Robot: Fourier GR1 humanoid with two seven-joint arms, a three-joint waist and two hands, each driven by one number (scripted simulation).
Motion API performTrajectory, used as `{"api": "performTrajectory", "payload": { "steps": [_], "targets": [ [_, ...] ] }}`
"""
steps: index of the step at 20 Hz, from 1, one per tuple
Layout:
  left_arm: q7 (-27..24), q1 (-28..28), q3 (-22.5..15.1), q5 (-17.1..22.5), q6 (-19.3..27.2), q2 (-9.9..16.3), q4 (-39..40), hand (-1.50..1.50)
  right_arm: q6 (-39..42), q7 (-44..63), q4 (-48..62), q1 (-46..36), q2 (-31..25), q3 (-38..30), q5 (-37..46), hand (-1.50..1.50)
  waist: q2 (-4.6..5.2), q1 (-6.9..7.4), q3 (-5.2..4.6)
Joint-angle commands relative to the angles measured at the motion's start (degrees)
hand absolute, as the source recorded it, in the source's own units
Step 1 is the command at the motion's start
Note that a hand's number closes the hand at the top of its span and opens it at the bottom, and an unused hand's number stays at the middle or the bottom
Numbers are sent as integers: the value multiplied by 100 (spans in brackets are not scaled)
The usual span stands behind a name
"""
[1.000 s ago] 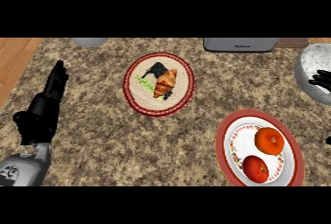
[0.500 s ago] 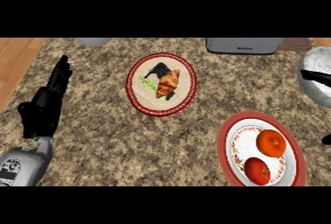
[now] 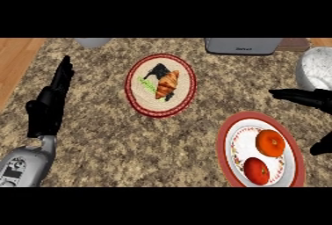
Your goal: Pick the squash from the plate and place it in the bowl
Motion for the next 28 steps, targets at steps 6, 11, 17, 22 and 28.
{"api": "performTrajectory", "payload": {
  "steps": [6,11,17,22,28],
  "targets": [
    [-41,210,137,-84,-5,-126,-73,0,37,-643,297,-111,186,949,1147,-150,-39,-102,-9],
    [29,13,171,-269,-71,-272,63,0,-174,-473,802,-298,521,998,1705,-150,-44,-157,-10],
    [174,24,502,-174,-399,-102,-44,0,-315,-459,1583,-714,1251,971,2087,-150,-38,-123,-8],
    [-70,32,443,-469,-266,-399,174,0,-571,-565,1540,-301,1404,1012,2359,-150,-47,-186,-11],
    [138,-82,746,-259,-658,-297,55,0,-810,-976,2865,-963,1934,827,2799,-150,-31,-119,-7]
  ]
}}
